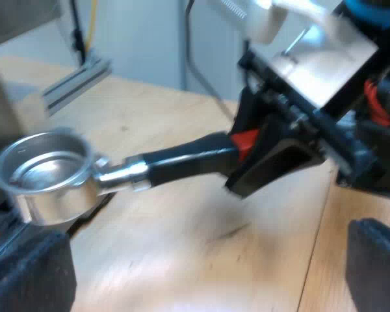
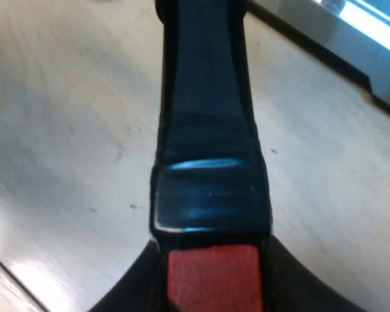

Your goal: Grind coffee beans and then tamp

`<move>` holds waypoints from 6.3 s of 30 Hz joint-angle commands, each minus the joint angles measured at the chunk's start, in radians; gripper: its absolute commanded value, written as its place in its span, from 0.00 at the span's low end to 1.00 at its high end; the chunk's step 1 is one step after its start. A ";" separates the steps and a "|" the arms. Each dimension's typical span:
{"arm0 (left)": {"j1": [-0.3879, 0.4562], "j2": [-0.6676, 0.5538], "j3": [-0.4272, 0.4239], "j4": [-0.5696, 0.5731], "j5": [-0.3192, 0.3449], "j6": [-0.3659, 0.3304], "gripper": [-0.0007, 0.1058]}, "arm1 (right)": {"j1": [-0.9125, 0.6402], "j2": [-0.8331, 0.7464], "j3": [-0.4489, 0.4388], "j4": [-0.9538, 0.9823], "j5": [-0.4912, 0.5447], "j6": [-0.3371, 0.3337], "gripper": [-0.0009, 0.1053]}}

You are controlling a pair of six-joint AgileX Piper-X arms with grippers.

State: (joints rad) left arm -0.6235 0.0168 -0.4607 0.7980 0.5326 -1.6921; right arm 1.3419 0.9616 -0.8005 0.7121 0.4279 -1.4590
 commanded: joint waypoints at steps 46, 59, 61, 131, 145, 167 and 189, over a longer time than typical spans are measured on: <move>-0.002 0.468 0.091 -0.125 -0.222 -0.025 0.80 | -0.188 -0.012 0.521 -0.596 -0.251 -0.190 0.01; -0.002 0.520 0.091 -0.134 -0.213 -0.025 0.80 | -0.188 -0.012 0.510 -0.465 -0.302 -0.133 0.01; -0.002 0.520 0.091 -0.151 -0.213 -0.025 0.80 | -0.188 -0.012 0.505 -0.447 -0.305 -0.133 0.01; -0.002 0.337 -0.121 0.183 -0.266 0.103 0.80 | -0.184 -0.064 -0.024 0.065 -0.275 -0.072 0.52; -0.002 0.330 -0.220 0.300 -0.274 -0.001 0.80 | -0.136 -0.058 0.042 -0.395 -0.282 -0.296 0.53; 0.319 0.330 -0.218 0.214 -0.338 0.000 0.80 | -0.129 0.142 0.117 -0.712 -0.177 -0.296 0.67; 0.295 0.670 -0.207 0.110 -0.340 -0.032 0.80 | -0.129 0.148 0.117 -0.724 -0.177 -0.296 0.67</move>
State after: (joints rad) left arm -0.3041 0.6180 -0.6665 0.9429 0.1686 -1.7134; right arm 1.2129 1.1124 -0.6818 0.0000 0.2517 -1.7425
